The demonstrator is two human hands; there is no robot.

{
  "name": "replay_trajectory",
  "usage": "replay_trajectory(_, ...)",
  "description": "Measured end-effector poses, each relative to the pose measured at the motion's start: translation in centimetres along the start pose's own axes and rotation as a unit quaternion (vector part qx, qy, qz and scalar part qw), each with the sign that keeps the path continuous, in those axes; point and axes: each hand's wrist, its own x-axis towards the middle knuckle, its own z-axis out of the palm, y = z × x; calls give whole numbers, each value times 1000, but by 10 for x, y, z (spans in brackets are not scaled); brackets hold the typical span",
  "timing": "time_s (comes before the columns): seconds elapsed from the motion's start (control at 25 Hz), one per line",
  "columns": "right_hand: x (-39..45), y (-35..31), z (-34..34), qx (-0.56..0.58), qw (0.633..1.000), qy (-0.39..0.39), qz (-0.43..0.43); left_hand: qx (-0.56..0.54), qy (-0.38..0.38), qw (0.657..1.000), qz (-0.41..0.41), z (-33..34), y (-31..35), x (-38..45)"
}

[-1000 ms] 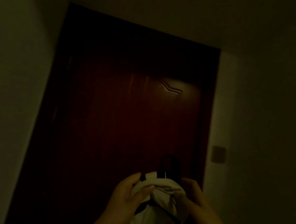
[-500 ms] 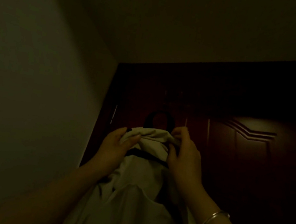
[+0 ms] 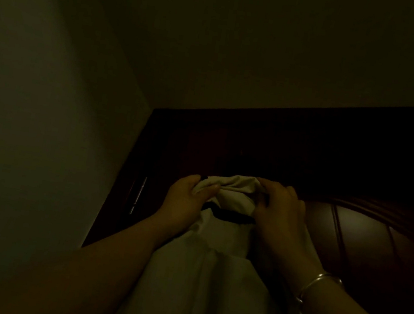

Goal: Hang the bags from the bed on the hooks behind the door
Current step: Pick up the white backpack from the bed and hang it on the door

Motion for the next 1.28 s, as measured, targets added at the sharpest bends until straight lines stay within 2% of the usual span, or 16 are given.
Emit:
replay_trajectory(0.12,34,-4,20,-51,998,-36,-22,18,7,999,-30,1,-23,34)
replay_trajectory(0.32,28,6,38,-124,982,-138,23,64,-60,979,-184,3,-61,31)
replay_trajectory(0.48,6,15,27,-115,982,-147,-10,68,-45,981,-176,4,-60,7)
replay_trajectory(0.64,-12,25,1,-31,989,-142,-13,183,42,976,-107,3,-32,-29)
replay_trajectory(0.8,-45,38,-43,15,990,-139,1,313,69,940,115,19,20,-91)
replay_trajectory(0.88,-72,43,-71,25,988,-155,6,309,24,934,176,34,38,-131)
replay_trajectory(0.92,-91,45,-89,29,985,-170,16,292,-11,942,163,43,44,-154)
replay_trajectory(1.0,-146,50,-135,13,974,-215,73,244,-99,960,95,60,51,-211)
replay_trajectory(1.12,-248,55,-217,-50,928,-294,222,167,-231,958,-29,85,58,-301)
replay_trajectory(1.2,-321,54,-273,-80,885,-342,307,109,-287,947,-98,100,65,-362)
replay_trajectory(1.28,-391,36,-333,-121,845,-342,393,57,-384,911,-139,116,78,-430)
